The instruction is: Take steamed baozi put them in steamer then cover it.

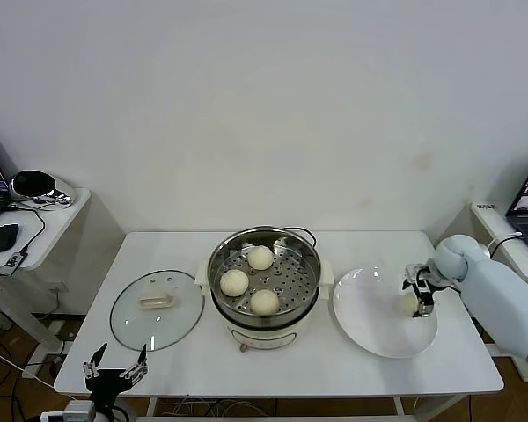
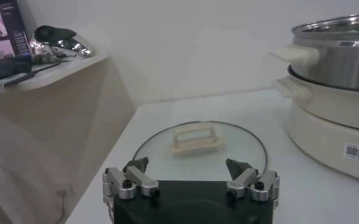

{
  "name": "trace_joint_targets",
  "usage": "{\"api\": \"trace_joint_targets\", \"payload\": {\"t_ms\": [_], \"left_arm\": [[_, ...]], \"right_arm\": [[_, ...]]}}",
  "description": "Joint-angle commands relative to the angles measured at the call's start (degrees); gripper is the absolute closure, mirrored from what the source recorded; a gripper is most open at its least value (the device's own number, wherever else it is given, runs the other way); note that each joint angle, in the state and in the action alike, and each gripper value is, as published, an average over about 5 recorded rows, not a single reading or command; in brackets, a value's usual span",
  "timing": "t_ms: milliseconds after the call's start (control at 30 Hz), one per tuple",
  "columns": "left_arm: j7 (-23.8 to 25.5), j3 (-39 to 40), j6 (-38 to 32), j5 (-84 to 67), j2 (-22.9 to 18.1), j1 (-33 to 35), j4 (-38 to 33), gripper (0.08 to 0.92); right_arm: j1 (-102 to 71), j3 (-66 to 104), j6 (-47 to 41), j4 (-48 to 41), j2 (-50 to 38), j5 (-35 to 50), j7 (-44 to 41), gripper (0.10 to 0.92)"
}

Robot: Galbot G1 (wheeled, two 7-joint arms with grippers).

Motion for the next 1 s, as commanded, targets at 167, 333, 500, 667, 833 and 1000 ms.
{"api": "trace_joint_targets", "payload": {"t_ms": [167,333,500,667,833,1000], "left_arm": [[0.0,-0.1,-0.1,0.3,0.2,-0.3,0.3,0.177],[0.0,-0.1,-0.1,0.3,0.2,-0.4,0.1,0.177],[0.0,-0.1,-0.1,0.2,0.2,-0.6,-0.2,0.177],[-0.3,-0.9,-0.1,0.7,0.1,-1.1,-0.8,0.177],[-0.6,-1.4,-0.6,1.4,0.0,-1.3,-1.5,0.177],[-0.8,-2.0,-1.1,2.9,-0.1,-1.5,-2.0,0.177]], "right_arm": [[0.4,-0.1,-1.4,1.0,-1.0,1.1,-0.1,0.438],[1.9,-1.6,-3.4,5.1,-3.5,5.0,-1.0,0.472],[8.8,-9.0,-7.4,11.3,-7.4,14.4,-2.6,0.482],[23.6,-23.4,-11.4,14.8,-8.8,24.5,-4.6,0.482],[39.1,-37.8,-15.3,17.5,-5.8,35.8,-5.9,0.482],[47.9,-45.2,-19.0,20.0,-1.3,43.7,-6.0,0.482]]}}
